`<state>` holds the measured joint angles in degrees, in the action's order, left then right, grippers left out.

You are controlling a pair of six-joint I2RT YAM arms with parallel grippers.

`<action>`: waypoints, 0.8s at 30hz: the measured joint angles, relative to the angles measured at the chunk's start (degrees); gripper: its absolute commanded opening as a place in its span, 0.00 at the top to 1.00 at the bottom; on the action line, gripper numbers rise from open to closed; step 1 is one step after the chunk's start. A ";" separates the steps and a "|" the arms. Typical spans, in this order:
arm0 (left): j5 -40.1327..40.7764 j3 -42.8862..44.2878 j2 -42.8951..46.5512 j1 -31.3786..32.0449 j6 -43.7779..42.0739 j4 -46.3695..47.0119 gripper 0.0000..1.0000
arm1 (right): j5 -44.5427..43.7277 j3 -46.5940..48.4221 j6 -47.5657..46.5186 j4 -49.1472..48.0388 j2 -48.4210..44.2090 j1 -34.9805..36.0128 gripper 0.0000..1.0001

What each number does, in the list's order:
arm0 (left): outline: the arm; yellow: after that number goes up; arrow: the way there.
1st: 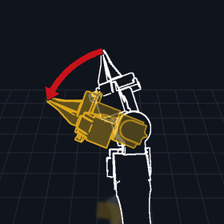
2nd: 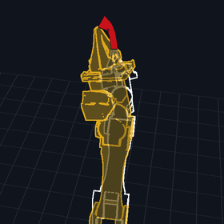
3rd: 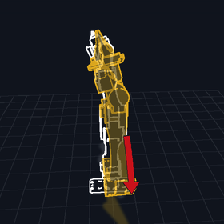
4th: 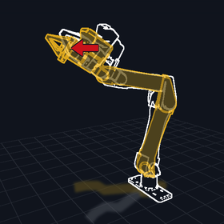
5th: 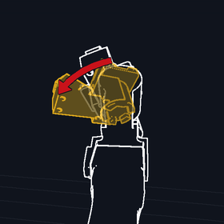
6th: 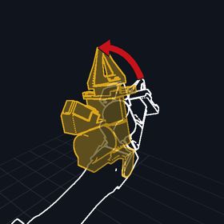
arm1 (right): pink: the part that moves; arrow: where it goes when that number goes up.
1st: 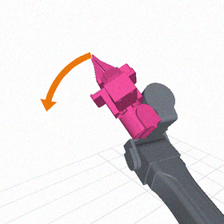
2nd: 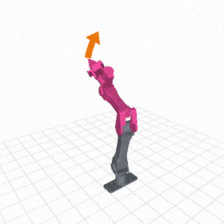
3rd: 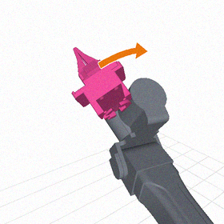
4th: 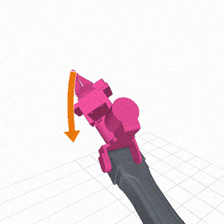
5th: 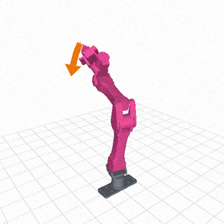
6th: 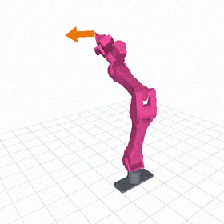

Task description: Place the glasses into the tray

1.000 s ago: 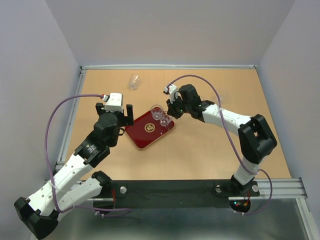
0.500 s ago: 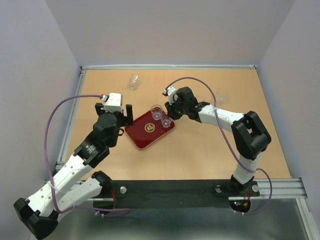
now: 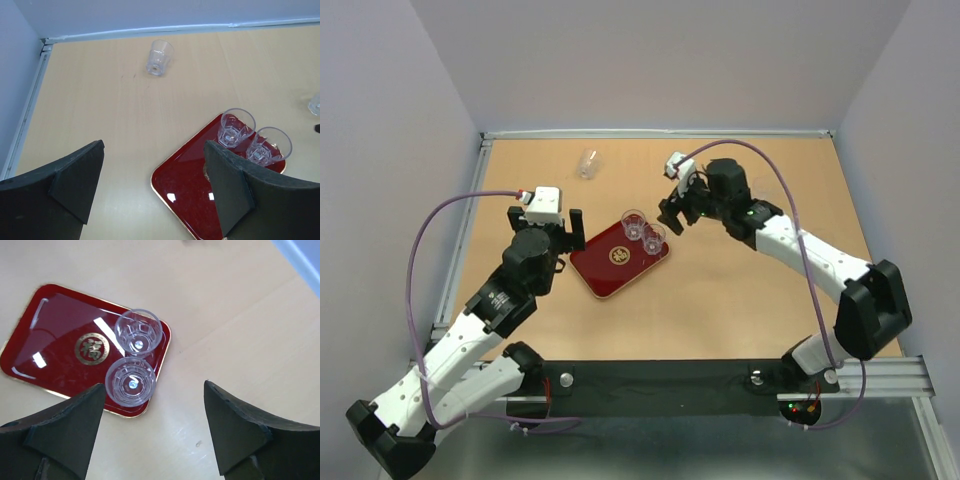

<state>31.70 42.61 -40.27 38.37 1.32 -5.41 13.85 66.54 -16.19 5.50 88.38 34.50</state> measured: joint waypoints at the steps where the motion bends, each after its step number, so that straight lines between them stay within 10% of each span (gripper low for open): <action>1: -0.04 0.00 0.09 -0.04 0.00 0.02 0.08 | 1.11 -0.26 -0.85 0.15 -1.57 -0.70 0.16; 24: -1.51 0.00 2.25 -0.22 0.00 0.04 0.08 | 4.31 -9.46 -2.97 10.25 -14.21 -39.82 0.13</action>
<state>30.20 42.61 -38.02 38.15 1.32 -5.37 18.15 57.08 -19.16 15.75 74.17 -5.32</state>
